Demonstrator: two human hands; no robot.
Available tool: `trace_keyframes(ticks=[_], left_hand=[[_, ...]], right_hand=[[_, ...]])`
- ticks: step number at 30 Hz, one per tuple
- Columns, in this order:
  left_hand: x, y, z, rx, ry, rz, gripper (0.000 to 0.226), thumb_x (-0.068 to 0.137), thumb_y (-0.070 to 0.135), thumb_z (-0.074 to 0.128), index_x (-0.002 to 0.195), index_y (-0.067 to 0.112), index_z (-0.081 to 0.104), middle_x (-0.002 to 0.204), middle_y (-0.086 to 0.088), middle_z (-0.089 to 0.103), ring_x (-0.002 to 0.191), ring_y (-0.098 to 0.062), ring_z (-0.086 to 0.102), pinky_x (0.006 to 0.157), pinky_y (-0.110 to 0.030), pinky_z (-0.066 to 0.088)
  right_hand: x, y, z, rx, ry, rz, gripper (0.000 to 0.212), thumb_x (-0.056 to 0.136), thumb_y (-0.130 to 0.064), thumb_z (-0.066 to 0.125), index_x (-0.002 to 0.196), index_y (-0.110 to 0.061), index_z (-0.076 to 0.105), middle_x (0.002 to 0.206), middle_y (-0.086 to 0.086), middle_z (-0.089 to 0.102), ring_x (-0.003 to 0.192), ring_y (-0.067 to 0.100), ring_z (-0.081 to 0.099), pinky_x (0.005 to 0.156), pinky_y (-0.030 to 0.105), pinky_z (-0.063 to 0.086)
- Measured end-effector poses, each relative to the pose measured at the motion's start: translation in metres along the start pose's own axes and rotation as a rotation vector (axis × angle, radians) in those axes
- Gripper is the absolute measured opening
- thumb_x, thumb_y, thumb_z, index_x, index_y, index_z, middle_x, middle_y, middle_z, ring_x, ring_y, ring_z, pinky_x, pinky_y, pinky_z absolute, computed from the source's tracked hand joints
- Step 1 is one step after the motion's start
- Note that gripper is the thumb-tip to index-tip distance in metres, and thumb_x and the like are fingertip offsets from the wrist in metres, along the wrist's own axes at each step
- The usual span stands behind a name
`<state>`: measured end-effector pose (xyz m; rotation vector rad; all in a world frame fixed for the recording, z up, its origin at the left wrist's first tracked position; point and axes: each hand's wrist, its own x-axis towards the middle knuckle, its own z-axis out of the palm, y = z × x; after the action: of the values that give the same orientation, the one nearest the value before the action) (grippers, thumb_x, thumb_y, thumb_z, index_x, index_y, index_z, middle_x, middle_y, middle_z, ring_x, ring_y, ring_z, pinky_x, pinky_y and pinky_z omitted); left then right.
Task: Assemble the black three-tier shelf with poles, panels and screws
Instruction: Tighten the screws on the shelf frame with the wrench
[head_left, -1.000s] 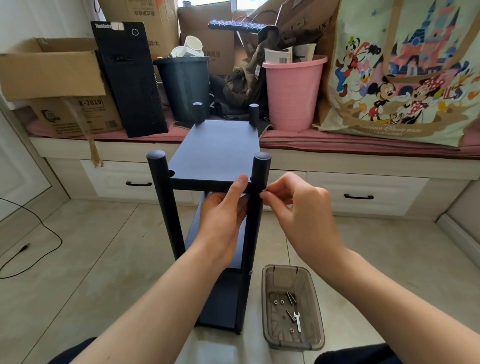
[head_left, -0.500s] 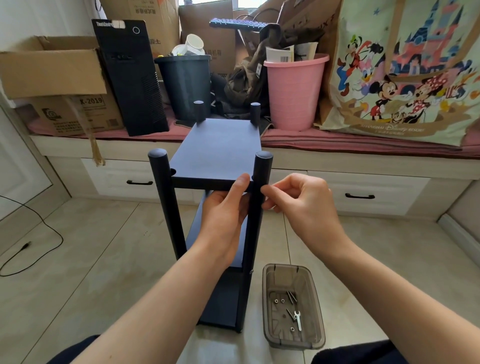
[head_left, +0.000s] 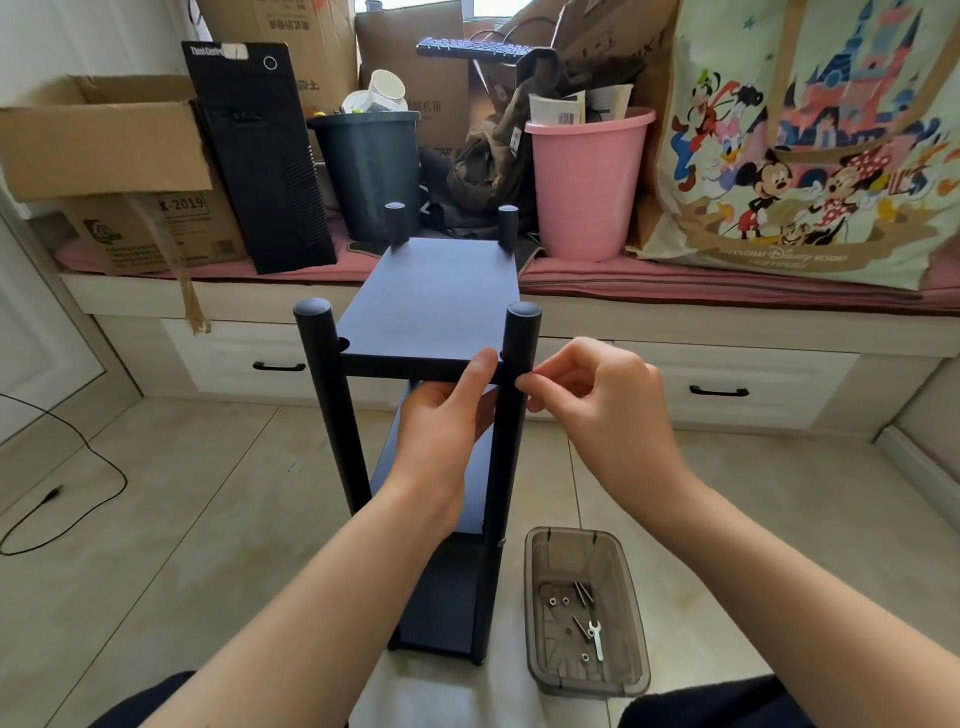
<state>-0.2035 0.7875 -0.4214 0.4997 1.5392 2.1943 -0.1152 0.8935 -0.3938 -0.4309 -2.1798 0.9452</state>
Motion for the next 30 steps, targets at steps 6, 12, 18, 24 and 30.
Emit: trace_keyframes(ticks=[6,12,18,24,30], left_hand=[[-0.010,0.012,-0.017,0.460,0.072,0.168,0.026,0.092,0.049,0.061,0.087,0.027,0.074,0.082,0.010,0.077,0.084,-0.005,0.074,0.086,-0.032,0.058],[-0.017,0.022,-0.032,1.118,0.241,1.013,0.031,0.096,0.035,0.063,0.080,0.011,0.076,0.071,0.003,0.072,0.065,-0.018,0.066,0.062,-0.038,0.055],[-0.001,0.012,-0.023,1.390,0.130,1.074,0.043,0.093,0.040,0.064,0.122,0.010,0.070,0.129,-0.005,0.067,0.126,-0.030,0.057,0.114,-0.052,0.034],[0.005,0.005,-0.012,1.448,0.169,0.907,0.060,0.093,0.062,0.045,0.127,0.018,0.068,0.128,0.001,0.069,0.137,-0.024,0.050,0.120,-0.059,0.004],[0.004,0.002,-0.006,1.359,0.216,0.883,0.050,0.092,0.057,0.050,0.122,0.022,0.071,0.124,0.005,0.071,0.126,-0.021,0.056,0.118,-0.058,0.012]], right_hand=[[0.004,0.002,-0.006,0.178,-0.082,0.055,0.009,0.088,-0.019,0.073,0.080,-0.016,0.073,0.069,-0.007,0.074,0.068,0.005,0.070,0.073,0.027,0.056],[0.005,0.005,-0.008,0.210,-0.112,0.070,0.008,0.090,-0.011,0.069,0.082,-0.013,0.072,0.072,-0.005,0.075,0.072,0.006,0.072,0.077,0.033,0.058],[0.008,0.007,-0.011,0.238,-0.118,0.049,0.002,0.087,-0.010,0.073,0.085,-0.010,0.074,0.073,-0.002,0.075,0.072,0.007,0.072,0.071,0.022,0.053],[0.011,0.011,-0.013,0.244,-0.117,0.059,0.003,0.087,-0.011,0.073,0.085,-0.014,0.074,0.079,0.002,0.074,0.076,0.018,0.071,0.075,0.036,0.058],[0.015,0.030,-0.012,0.173,-0.115,0.091,0.013,0.090,-0.011,0.067,0.087,-0.022,0.073,0.078,-0.005,0.074,0.072,0.003,0.066,0.069,0.017,0.053]])
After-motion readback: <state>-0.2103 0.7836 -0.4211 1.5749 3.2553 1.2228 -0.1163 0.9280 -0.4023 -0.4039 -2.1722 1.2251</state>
